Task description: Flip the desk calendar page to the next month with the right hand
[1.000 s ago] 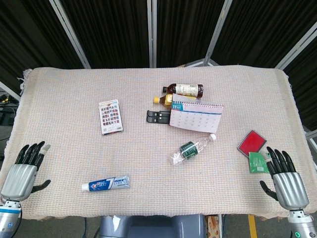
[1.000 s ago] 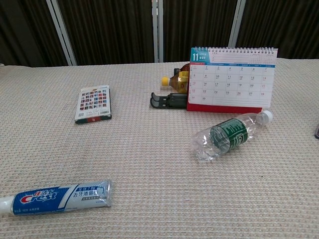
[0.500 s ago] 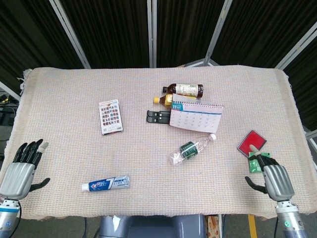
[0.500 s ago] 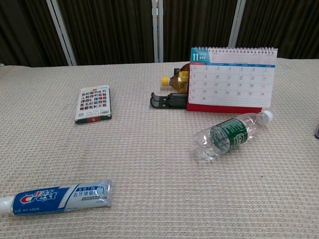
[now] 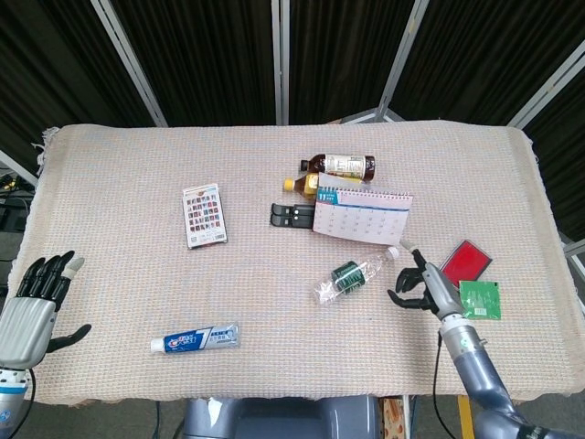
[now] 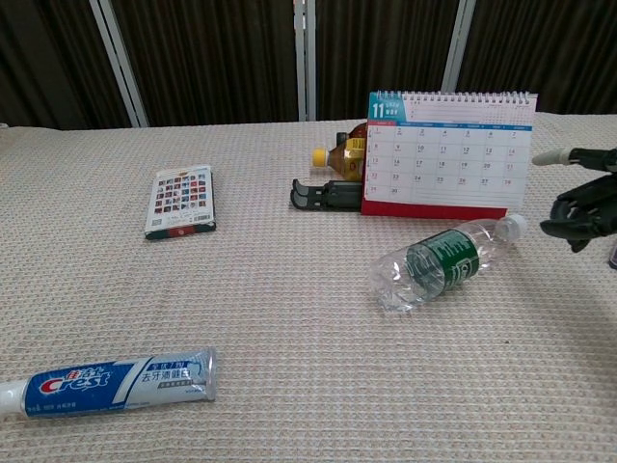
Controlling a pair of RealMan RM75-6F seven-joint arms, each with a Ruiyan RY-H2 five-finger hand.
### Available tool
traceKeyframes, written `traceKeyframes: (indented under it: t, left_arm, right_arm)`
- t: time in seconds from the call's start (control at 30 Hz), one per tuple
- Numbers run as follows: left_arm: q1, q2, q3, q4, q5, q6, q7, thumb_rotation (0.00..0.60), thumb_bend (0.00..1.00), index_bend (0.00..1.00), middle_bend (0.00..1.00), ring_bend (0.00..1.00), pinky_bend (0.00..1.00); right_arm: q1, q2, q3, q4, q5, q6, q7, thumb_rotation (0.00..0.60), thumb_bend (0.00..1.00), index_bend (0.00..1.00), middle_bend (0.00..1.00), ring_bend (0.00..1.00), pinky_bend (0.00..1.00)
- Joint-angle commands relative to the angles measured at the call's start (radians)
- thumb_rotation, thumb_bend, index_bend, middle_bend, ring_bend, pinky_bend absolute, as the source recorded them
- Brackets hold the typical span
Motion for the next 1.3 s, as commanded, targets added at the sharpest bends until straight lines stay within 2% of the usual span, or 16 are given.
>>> traceKeyframes:
  t: [0.03, 0.2, 0.37, 0.9, 1.3]
  left_arm:
    - [0.000, 0.004, -0.001, 0.002, 0.000, 0.001, -0.010, 0.600, 0.10, 0.00, 0.00, 0.00, 0.00]
    - [-0.004, 0.006, -0.008, 0.003, -0.009, -0.005, -0.020, 0.600, 0.10, 0.00, 0.00, 0.00, 0.00]
    - [-0.004, 0.005, -0.010, 0.002, -0.008, -0.002, -0.020, 0.600, 0.10, 0.00, 0.00, 0.00, 0.00]
    - [-0.003, 0.011, -0.010, 0.002, -0.007, -0.002, -0.038, 0.600, 0.10, 0.00, 0.00, 0.00, 0.00]
    - [-0.002, 0.023, -0.011, 0.000, -0.004, 0.003, -0.064, 0.600, 0.10, 0.00, 0.00, 0.00, 0.00]
  right_arm:
    - [0.100, -0.096, 0.061, 0.085, 0.167, -0.077, -0.024, 0.600, 0.25, 0.00, 0.62, 0.57, 0.47]
    - [0.136, -0.158, 0.071, 0.188, 0.248, -0.117, -0.018, 0.600, 0.25, 0.00, 0.62, 0.57, 0.47]
    - [0.149, -0.191, 0.073, 0.243, 0.254, -0.134, -0.010, 0.600, 0.25, 0.00, 0.61, 0.57, 0.47]
    - [0.178, -0.237, 0.103, 0.323, 0.284, -0.162, 0.002, 0.600, 0.26, 0.00, 0.61, 0.57, 0.47]
    - [0.268, -0.297, 0.128, 0.377, 0.343, -0.165, -0.081, 0.600, 0.29, 0.00, 0.63, 0.57, 0.47]
